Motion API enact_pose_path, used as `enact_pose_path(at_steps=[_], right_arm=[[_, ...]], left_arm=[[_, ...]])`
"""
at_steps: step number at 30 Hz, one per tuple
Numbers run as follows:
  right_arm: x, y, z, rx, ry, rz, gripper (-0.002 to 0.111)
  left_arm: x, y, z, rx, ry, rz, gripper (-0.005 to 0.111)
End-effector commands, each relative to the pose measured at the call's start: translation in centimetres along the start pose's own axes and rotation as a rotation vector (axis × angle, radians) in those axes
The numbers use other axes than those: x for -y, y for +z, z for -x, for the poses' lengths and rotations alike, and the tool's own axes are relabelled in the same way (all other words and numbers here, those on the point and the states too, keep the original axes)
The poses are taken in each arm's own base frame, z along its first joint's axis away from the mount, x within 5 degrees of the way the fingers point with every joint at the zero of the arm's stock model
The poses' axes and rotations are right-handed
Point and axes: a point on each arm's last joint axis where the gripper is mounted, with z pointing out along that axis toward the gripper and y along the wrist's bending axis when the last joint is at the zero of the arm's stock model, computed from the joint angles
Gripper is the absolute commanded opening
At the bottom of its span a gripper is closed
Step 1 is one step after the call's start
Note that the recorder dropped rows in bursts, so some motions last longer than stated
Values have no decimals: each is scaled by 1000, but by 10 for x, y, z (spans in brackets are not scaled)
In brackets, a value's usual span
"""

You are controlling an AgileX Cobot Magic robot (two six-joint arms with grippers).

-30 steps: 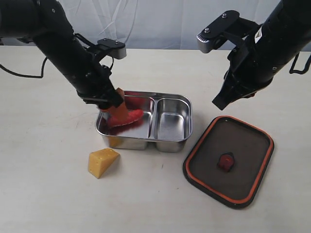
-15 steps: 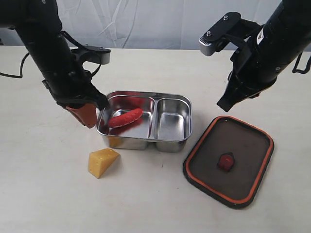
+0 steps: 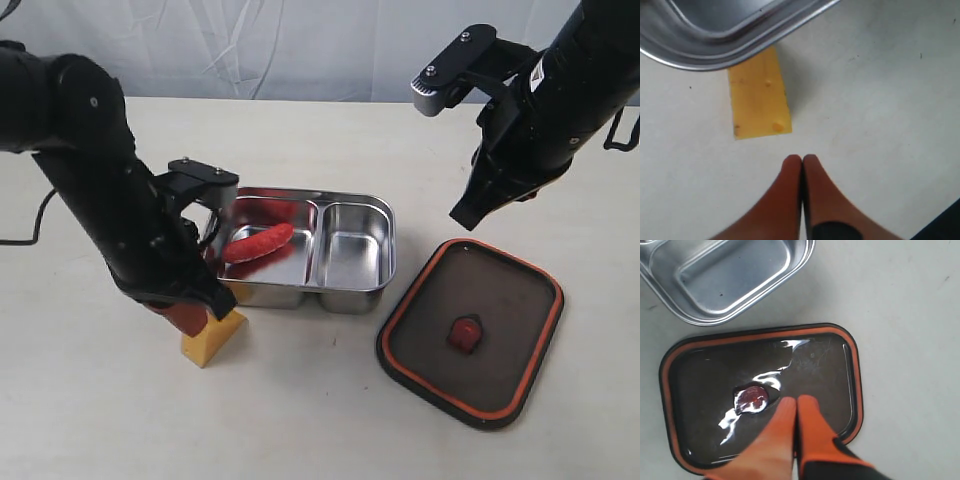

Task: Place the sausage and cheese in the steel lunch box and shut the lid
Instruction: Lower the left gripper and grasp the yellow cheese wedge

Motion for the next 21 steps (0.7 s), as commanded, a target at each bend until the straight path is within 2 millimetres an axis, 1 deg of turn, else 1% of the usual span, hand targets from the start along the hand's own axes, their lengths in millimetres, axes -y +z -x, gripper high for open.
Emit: enact_pose_path(at_steps=[1,5,11,14,17,19,21], right_arm=[[2,0,-2,-6,-4,-14,0],[3,0,-1,0,-6,-19,0],[3,0,0,9,-4,-24,0],[3,0,0,9,-4,-24,0],[3,0,0,9,-4,-24,0],[3,0,0,9,-4,-24,0],[3,0,0,9,-4,-24,0]], left_arm=[[10,1,-3,54,-6,-1,0],[16,-2,-3,68,-40,-54,0],[17,-2,-12,-28,0,-69,0],[14,-2,-14,-46,24,-37,0],[7,-3,-15,-59,45,9,0],[5,-3,-16,-63,40,14,3],[5,-3,-16,-68,44,19,11]])
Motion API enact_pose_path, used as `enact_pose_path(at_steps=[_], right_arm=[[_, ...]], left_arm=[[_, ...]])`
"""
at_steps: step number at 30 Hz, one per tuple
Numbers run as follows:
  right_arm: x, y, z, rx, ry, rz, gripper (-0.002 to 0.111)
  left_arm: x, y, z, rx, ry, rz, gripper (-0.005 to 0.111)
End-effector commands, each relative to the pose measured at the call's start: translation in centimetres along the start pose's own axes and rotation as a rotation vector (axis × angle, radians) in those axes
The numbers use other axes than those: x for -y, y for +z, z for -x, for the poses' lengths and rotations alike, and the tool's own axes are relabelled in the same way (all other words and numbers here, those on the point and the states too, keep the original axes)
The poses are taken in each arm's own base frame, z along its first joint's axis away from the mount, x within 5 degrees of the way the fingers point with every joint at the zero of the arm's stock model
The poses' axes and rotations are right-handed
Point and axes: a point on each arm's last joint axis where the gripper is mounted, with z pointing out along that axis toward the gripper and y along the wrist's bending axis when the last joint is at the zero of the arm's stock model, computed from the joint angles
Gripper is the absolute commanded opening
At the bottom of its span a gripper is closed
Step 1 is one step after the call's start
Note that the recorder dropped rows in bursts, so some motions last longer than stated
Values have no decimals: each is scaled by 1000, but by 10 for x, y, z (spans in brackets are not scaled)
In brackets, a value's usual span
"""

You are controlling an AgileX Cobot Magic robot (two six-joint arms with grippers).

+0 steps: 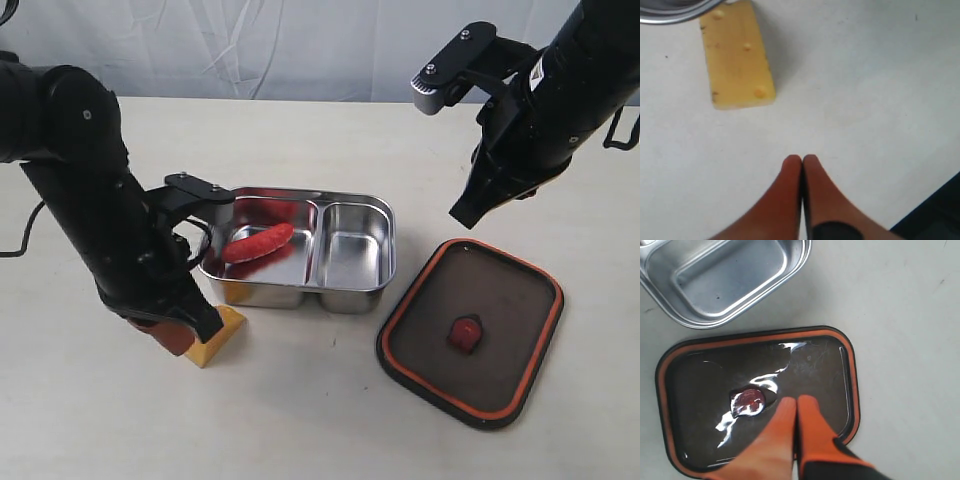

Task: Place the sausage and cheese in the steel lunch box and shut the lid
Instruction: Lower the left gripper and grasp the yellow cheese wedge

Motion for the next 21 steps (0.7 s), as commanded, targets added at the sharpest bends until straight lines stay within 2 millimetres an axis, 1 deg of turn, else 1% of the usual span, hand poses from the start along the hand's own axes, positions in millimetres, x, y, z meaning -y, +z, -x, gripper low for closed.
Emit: enact_pose_path(at_steps=[1,6,9,11,12,13,19,21], right_arm=[[2,0,-1,2,0,-14,0],[2,0,-1,2,0,-14,0],[2,0,-1,2,0,-14,0],[2,0,-1,2,0,-14,0],[2,0,-1,2,0,-14,0],[2,0,-1,2,0,-14,0],[2,0,-1,2,0,-14,0],[3,0,-1,5,0,-16,0]], left_arm=[[-3,-2,-2,-10,5,19,15],[-4,-2,0,21,-11,28,51],[-6,-3,9,116,-36,57,63],[-8,-3,14,170,-36,75,66],[-10,-4,18,224,-35,92,67],[-10,-5,20,238,-31,102,67],[-12,-4,19,230,-21,113,67],[-14,3,16,230,-24,123,67]])
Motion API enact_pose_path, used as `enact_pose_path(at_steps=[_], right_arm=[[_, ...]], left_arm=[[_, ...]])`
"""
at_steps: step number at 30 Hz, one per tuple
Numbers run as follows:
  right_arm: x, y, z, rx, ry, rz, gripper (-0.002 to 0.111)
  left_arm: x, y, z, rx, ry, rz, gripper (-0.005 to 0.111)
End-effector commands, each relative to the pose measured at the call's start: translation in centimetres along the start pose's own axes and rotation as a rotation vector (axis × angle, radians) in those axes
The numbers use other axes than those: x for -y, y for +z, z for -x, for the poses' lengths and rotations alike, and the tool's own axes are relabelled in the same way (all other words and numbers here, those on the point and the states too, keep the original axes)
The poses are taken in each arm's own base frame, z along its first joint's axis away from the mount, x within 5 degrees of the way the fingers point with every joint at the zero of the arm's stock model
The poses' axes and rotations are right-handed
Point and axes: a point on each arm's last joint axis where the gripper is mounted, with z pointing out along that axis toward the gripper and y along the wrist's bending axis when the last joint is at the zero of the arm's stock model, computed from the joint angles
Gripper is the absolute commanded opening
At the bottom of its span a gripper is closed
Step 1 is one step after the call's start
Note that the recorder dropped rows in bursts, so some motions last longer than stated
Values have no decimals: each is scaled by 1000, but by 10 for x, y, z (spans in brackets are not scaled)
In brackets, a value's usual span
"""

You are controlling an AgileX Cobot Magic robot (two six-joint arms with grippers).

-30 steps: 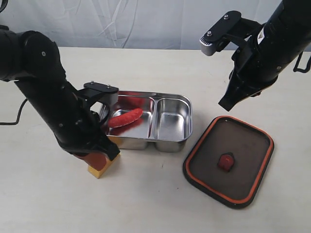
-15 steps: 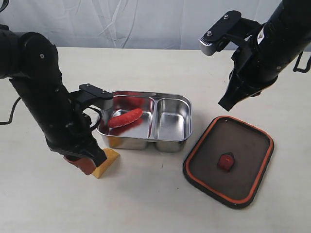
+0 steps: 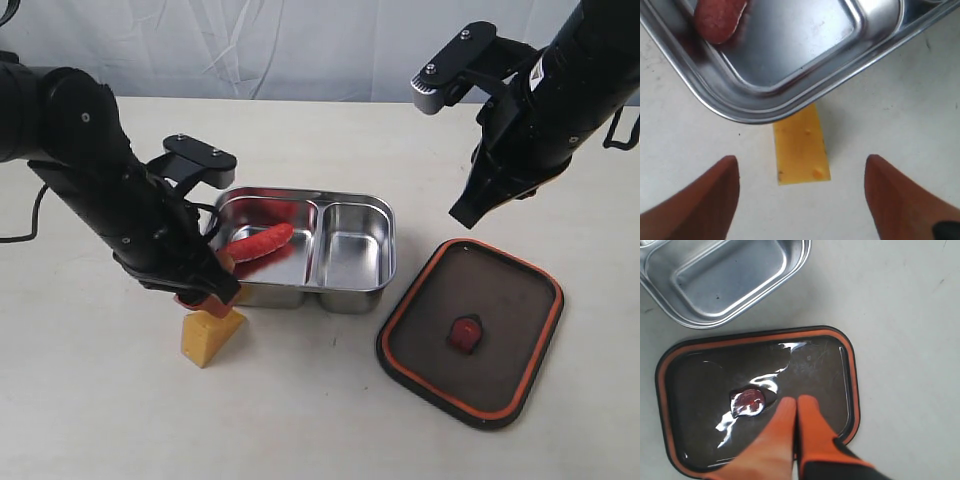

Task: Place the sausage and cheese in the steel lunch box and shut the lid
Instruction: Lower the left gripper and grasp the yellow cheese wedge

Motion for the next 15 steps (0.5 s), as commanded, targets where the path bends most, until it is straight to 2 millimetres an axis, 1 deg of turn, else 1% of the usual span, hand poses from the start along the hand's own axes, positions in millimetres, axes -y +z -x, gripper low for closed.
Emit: enact_pose_path(at_steps=[1,3,10,15], right_arm=[[3,0,-1,5,-2,-16,0],[3,0,-1,7,-2,-17,0],[2,0,0,14,2,-14,0],[2,0,0,14,2,-14,0]], left_arm=[[-2,11,-8,-15,-14,7,67],[-2,21,-13,-48,-40,-11,67],[-8,53,-11,-70,-76,-7,67],[-10,63,-13,-98,-80,-6,66]])
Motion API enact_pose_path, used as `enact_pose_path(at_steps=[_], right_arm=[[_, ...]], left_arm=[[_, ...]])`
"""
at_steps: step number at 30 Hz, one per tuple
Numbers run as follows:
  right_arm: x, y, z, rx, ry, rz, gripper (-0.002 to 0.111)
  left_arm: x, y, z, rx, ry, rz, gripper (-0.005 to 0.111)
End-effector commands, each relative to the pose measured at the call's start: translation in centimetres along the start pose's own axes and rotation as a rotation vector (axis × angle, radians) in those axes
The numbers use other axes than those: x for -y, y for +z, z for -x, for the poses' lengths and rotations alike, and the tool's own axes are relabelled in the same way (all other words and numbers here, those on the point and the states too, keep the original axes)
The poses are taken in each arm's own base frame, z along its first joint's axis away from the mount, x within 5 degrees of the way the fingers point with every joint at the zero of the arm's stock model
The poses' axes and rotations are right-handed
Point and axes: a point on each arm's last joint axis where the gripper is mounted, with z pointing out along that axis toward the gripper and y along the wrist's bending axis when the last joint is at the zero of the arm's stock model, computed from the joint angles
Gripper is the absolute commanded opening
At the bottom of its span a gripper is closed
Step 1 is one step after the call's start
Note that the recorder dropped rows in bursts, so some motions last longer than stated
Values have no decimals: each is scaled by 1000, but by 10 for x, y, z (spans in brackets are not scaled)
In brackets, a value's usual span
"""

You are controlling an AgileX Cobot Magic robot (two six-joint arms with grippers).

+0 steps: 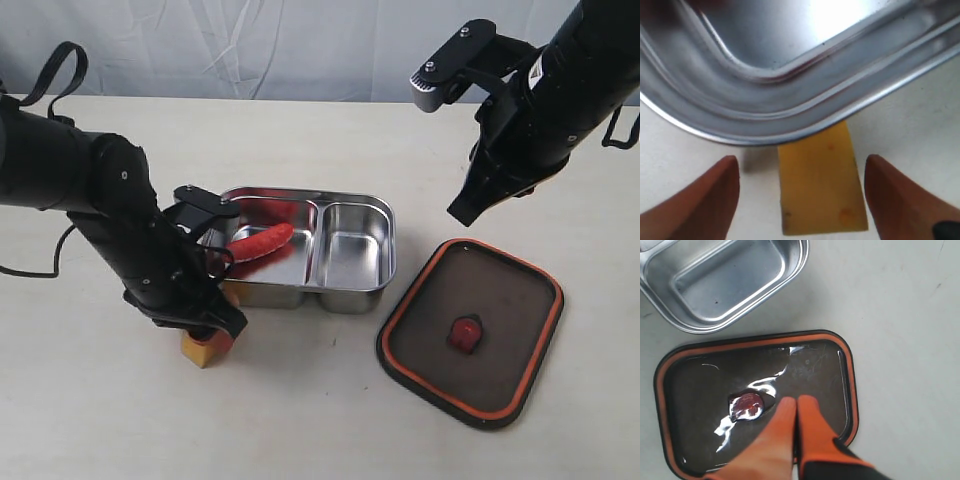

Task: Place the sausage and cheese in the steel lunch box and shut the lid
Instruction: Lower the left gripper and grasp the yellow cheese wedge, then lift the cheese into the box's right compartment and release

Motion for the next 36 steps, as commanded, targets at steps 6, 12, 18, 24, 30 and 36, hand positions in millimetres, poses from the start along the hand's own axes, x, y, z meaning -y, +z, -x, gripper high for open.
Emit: enact_pose_path(at_steps=[6,12,18,24,30,36], right_arm=[[2,0,-1,7,2,-10,0],[2,0,0,11,2,-12,0],[2,0,0,11,2,-12,0],[4,0,-1,7,-11,-30,0],[4,0,0,14,-6,-34,0],[7,0,1,26,97,-63,0]], left_arm=[[0,7,-4,-49,-16,-16,28],[3,5,-16,-177,-7,-50,0],[8,-13,-19,-159,8,-60,0],[18,-58,-18,8,20,-67,0],[23,-96,4,272,36,-47,0],[29,-102,37,381,114,-111,0]])
